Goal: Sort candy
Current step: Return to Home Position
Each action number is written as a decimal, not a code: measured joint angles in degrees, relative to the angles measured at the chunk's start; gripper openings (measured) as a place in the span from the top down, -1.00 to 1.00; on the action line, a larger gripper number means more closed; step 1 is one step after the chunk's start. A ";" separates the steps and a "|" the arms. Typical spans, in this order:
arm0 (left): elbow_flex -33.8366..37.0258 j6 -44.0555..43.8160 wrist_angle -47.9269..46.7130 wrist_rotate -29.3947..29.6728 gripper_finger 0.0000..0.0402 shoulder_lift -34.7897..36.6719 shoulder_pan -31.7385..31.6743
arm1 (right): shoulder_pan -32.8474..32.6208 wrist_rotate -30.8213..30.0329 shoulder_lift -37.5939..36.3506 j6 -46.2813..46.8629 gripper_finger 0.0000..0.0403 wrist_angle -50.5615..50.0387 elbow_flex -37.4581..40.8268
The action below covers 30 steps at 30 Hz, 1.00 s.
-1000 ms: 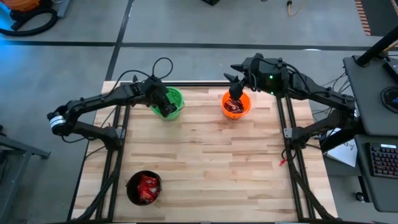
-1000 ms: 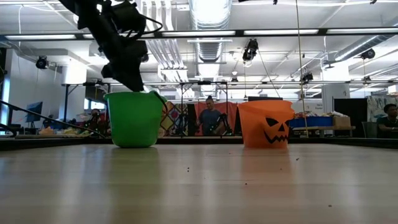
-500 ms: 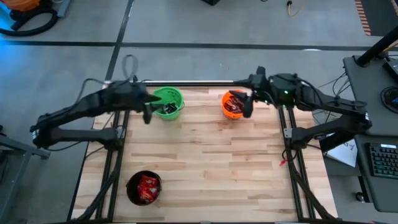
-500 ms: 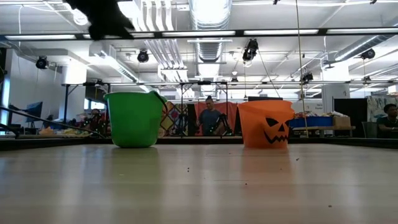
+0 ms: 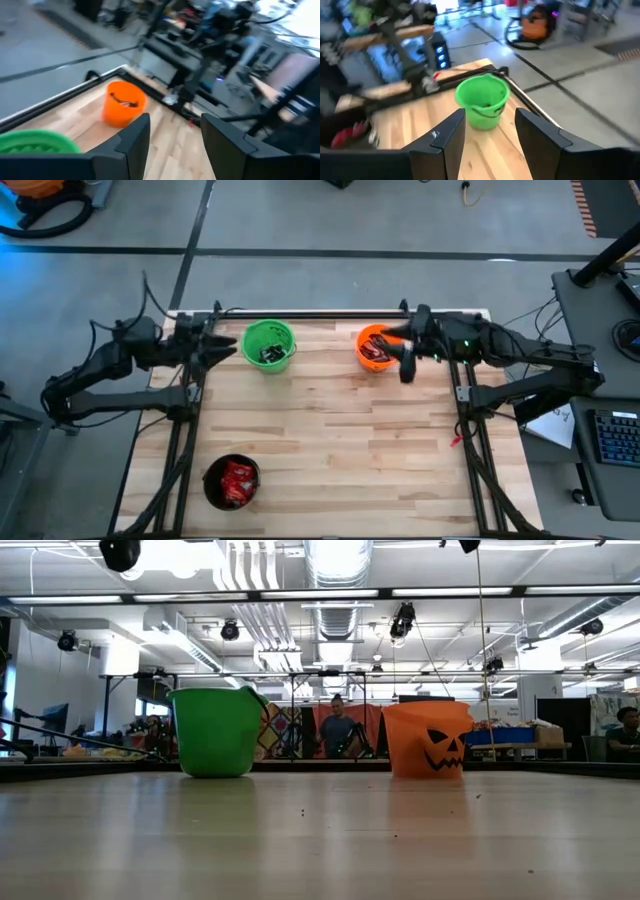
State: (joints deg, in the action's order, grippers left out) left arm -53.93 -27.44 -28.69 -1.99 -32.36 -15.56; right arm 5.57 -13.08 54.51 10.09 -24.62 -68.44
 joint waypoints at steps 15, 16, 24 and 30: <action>22.72 4.21 20.85 -6.59 0.20 24.29 0.05 | -6.44 -0.42 -25.38 -9.68 0.17 11.28 26.51; 23.86 4.21 20.88 -6.59 0.20 25.95 0.05 | -6.44 -0.44 -27.47 -9.61 0.17 11.46 28.00; 28.23 6.56 21.55 -7.13 0.20 31.66 0.05 | -6.44 -0.45 -45.92 -9.81 0.17 11.40 37.59; 32.84 10.19 25.98 -7.76 0.20 32.45 0.01 | -6.44 -0.57 -54.41 -9.68 0.17 9.28 42.34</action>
State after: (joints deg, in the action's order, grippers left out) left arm -21.09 -17.25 -2.71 -9.75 0.09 -15.55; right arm -0.86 -13.65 0.10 0.40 -15.35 -26.10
